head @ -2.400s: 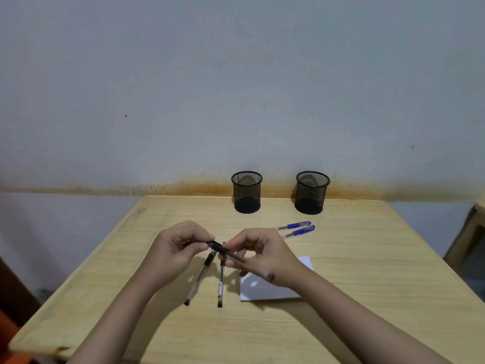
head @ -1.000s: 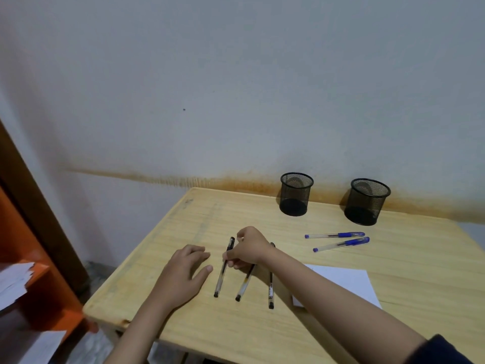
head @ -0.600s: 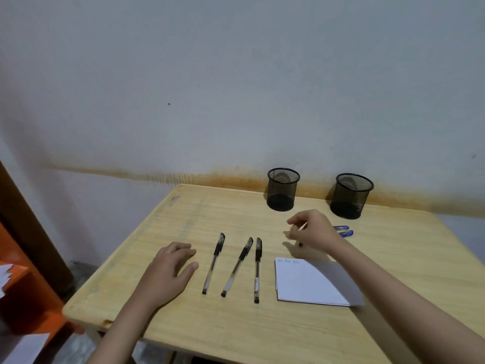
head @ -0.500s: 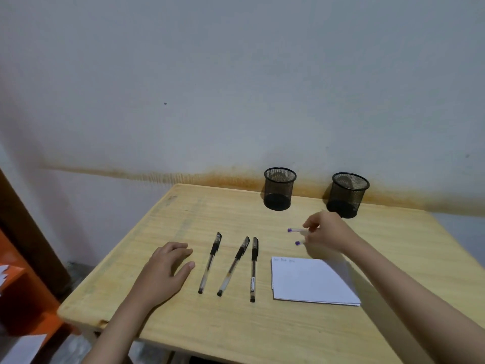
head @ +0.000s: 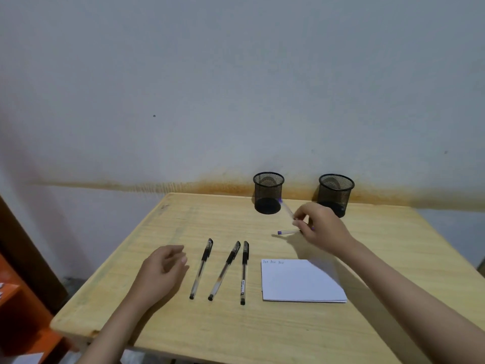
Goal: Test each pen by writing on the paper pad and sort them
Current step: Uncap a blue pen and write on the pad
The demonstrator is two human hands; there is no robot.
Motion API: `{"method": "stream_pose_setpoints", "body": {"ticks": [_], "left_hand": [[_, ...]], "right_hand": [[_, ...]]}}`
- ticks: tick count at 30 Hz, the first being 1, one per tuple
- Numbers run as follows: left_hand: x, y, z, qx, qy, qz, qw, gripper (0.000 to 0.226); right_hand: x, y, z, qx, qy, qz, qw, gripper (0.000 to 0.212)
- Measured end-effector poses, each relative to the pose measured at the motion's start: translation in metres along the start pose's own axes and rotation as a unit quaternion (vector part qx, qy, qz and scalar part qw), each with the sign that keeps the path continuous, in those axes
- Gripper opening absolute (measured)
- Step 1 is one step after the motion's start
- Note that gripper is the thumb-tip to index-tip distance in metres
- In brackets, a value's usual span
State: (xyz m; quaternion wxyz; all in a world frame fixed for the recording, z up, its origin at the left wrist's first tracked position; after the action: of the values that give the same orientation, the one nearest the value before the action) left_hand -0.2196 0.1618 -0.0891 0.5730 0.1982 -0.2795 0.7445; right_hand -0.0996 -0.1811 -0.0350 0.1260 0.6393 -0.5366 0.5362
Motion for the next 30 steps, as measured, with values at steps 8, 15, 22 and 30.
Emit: {"method": "stream_pose_setpoints", "body": {"ticks": [8, 15, 22, 30], "left_hand": [[-0.042, 0.003, 0.118, -0.110, 0.097, 0.002, 0.989, 0.032], [-0.069, 0.004, 0.145, -0.146, 0.108, 0.039, 0.983, 0.017], [-0.082, 0.005, 0.156, -0.142, 0.136, 0.020, 0.980, 0.011], [-0.096, 0.005, 0.169, -0.150, 0.122, 0.000, 0.981, 0.003]], "right_hand": [[0.019, 0.007, -0.078, -0.082, -0.404, 0.051, 0.910, 0.011], [0.020, 0.024, -0.079, -0.141, -0.468, 0.111, 0.865, 0.018], [0.016, 0.034, -0.077, -0.163, -0.446, 0.101, 0.874, 0.017], [0.005, 0.022, -0.067, -0.232, -0.481, 0.105, 0.839, 0.028]]}}
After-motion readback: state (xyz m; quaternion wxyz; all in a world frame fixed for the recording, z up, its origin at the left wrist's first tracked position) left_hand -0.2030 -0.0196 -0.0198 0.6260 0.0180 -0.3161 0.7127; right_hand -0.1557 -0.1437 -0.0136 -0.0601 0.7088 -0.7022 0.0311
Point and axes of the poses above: each hand's wrist, its own y-axis away from the middle knuckle, its own x-axis out of the back of the hand, z = x × y, the point moved 1 cm from there along -y, towards the middle knuckle, and after that the axes turned 4 degrees about -z, right-handed, at the moved point
